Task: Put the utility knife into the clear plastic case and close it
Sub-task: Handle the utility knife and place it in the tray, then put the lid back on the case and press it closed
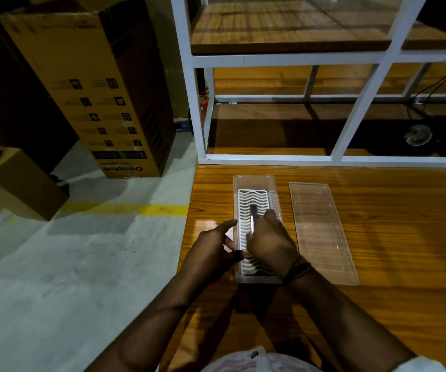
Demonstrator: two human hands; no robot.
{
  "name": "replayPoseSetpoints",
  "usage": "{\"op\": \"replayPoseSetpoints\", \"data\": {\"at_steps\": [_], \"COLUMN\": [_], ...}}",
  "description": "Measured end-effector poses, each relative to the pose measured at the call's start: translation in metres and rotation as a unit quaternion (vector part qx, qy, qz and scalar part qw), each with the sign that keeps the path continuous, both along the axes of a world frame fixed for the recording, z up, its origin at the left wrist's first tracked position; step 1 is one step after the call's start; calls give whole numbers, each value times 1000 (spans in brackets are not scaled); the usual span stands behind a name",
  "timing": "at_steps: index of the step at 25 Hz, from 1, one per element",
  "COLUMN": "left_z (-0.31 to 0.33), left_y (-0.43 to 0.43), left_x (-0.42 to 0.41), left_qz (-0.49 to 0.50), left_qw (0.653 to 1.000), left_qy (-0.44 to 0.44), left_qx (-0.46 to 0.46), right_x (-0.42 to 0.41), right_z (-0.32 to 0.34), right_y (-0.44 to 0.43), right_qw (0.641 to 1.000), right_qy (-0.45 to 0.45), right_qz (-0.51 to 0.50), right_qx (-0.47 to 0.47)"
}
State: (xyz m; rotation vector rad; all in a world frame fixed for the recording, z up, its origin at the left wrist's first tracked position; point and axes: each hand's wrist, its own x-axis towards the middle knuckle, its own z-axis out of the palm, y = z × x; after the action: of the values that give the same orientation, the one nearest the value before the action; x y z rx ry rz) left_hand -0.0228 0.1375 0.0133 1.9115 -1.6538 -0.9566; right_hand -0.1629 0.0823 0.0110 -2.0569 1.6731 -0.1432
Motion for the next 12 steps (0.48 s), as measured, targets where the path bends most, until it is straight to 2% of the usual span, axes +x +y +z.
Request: {"op": "replayPoseSetpoints", "data": {"at_steps": [3,5,6,7,9,10,12], "left_z": [-3,-4,-4,-4,-3,-2,-3], "left_y": [0,-1,-1,-1,-1,-1,-2], "left_x": [2,3,3,3,2,3,3], "left_qz": [0,-4,-5,-6,-5,-4,0], "left_qw": [1000,1000,1000,1000,1000,1000,1000], "left_qy": [6,8,10,12,14,17,21], "left_qx": [-2,-1,0,2,5,6,10], "right_x": [-25,-49,-61,-73,-90,-95,-103], "right_z": [16,19,14,7,-10,-15,-22], "right_y": [-2,-7,-9,-10,-10,-8,-9], "right_qw": [989,982,982,982,970,959,947], "right_qy": [-100,-87,-44,14,118,144,162], "right_qz": [-10,-69,-105,-142,-215,-239,-261], "right_qx": [-106,-154,-153,-124,4,55,93]}}
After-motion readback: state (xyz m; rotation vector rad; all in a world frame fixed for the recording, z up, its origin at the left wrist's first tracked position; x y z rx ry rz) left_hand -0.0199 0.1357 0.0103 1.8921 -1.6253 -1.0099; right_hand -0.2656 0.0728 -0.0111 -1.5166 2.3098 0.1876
